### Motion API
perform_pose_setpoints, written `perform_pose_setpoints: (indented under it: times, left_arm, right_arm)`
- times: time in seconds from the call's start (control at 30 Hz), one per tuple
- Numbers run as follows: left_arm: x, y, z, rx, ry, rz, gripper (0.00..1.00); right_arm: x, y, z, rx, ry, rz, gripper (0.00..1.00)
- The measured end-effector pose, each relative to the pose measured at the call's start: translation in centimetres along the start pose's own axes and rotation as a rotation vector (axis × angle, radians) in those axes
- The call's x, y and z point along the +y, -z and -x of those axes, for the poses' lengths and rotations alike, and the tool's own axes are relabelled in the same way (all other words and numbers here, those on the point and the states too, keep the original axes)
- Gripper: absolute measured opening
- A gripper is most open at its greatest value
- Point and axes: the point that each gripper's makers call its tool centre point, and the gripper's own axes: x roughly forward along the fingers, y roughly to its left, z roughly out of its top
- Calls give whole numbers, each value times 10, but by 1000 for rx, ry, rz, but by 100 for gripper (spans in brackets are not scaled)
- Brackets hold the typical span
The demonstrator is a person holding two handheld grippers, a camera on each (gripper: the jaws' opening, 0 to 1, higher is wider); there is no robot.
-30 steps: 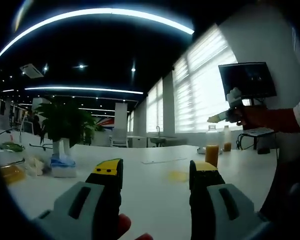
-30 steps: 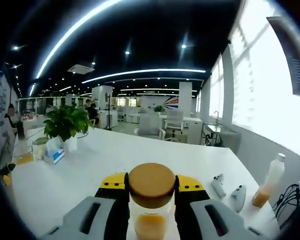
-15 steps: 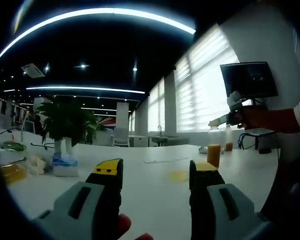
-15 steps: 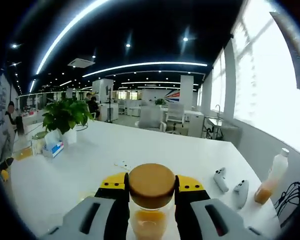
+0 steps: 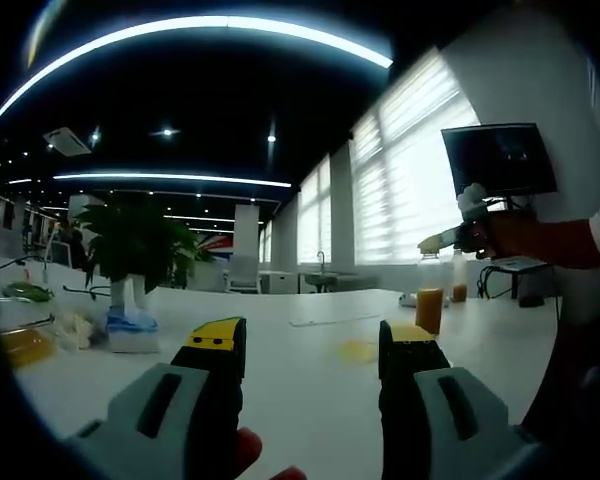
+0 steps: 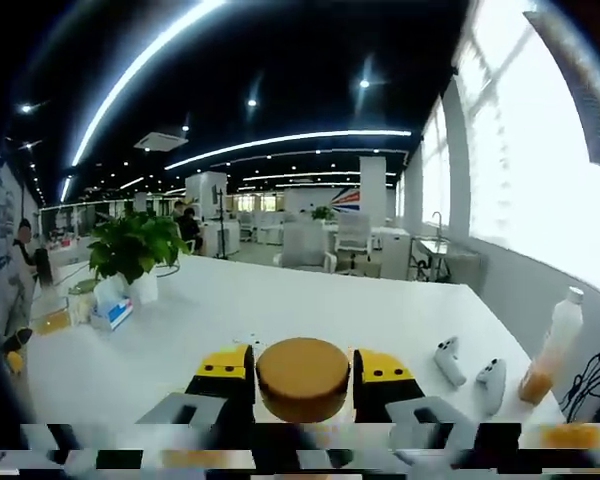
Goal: Open the Petri dish lid, place the lid on the table, pour the liquid culture medium into the Petri dish, pick up the Petri dish lid from the table, and close the Petri dish
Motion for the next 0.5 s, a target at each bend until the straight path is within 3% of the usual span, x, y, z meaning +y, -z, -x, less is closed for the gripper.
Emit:
perform_pose_setpoints:
  times: [0.2, 0.33, 0.5]
  left_arm:
    - [2, 3, 0, 7, -2, -3, 45]
    - [4, 9, -1, 16, -9, 1, 45]
    - [12, 15, -1, 23, -29, 8, 45]
  right_arm:
    - [1, -10, 9, -55, 6, 43, 43]
    - [4, -16, 18, -87, 7, 54, 44]
    - [3, -36, 45, -212, 28, 62, 44]
